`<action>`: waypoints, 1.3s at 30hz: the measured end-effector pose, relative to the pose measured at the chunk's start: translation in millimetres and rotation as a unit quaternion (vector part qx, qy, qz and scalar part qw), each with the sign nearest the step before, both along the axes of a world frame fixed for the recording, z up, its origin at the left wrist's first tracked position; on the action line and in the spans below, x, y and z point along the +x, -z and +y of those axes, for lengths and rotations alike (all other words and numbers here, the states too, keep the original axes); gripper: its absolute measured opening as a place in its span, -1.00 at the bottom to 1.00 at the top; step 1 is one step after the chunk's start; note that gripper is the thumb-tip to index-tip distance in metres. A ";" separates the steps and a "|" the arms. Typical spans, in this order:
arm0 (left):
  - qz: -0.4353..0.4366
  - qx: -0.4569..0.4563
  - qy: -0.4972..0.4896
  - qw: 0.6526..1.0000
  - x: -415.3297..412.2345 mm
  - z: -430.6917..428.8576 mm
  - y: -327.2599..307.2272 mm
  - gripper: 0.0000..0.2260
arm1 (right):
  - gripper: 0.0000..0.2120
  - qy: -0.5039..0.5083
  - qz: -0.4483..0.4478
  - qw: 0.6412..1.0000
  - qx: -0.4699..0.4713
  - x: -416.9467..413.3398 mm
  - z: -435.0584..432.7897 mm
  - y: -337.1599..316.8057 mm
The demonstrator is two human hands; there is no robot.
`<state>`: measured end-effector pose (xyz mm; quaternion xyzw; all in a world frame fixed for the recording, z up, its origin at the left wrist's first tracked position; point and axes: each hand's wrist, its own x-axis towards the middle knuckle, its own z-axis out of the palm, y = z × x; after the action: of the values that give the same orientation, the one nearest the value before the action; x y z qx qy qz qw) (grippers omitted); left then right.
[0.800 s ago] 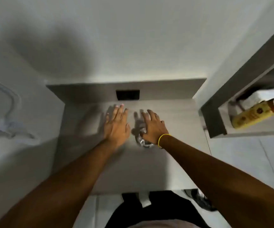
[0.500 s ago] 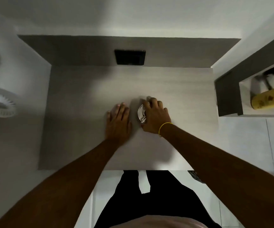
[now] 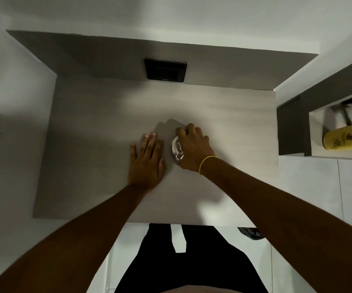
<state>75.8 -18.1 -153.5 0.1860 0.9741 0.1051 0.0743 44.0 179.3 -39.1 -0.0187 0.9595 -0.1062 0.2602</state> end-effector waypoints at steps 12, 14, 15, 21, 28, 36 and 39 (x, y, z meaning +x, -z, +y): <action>0.014 -0.010 0.002 1.000 0.2 -2.6 4.7 -0.38 | -0.04 0.074 0.049 0.990 -0.113 21.5 18.2 -4.4; 0.018 -0.014 0.002 1.000 0.1 -1.4 5.1 -0.38 | -0.05 0.121 0.058 0.981 -0.139 18.6 33.4 -6.5; 0.020 -0.017 0.001 1.000 -1.0 -2.0 5.5 -0.38 | -0.06 0.144 0.064 0.976 -0.148 13.9 41.3 -7.0; 0.021 -0.014 0.001 1.000 0.4 -0.6 1.4 -0.38 | -0.02 0.177 0.055 0.979 -0.089 -3.4 86.7 1.9; 0.020 -0.010 0.001 1.000 0.2 -2.7 3.0 -0.38 | -0.10 0.178 0.079 0.979 -0.066 5.1 92.1 26.1; -0.023 0.041 0.005 0.999 6.2 -0.9 -14.9 -0.42 | -0.60 0.254 0.241 0.932 -0.097 37.2 53.4 30.7; -0.026 0.076 0.039 0.996 30.0 -2.5 -28.4 -0.40 | -0.62 0.306 0.170 0.924 -0.153 44.5 27.0 32.7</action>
<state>105.8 -20.5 -125.0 0.2262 0.9530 0.1807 0.0890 88.5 206.3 -71.8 0.2188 0.9202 -0.3219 0.0423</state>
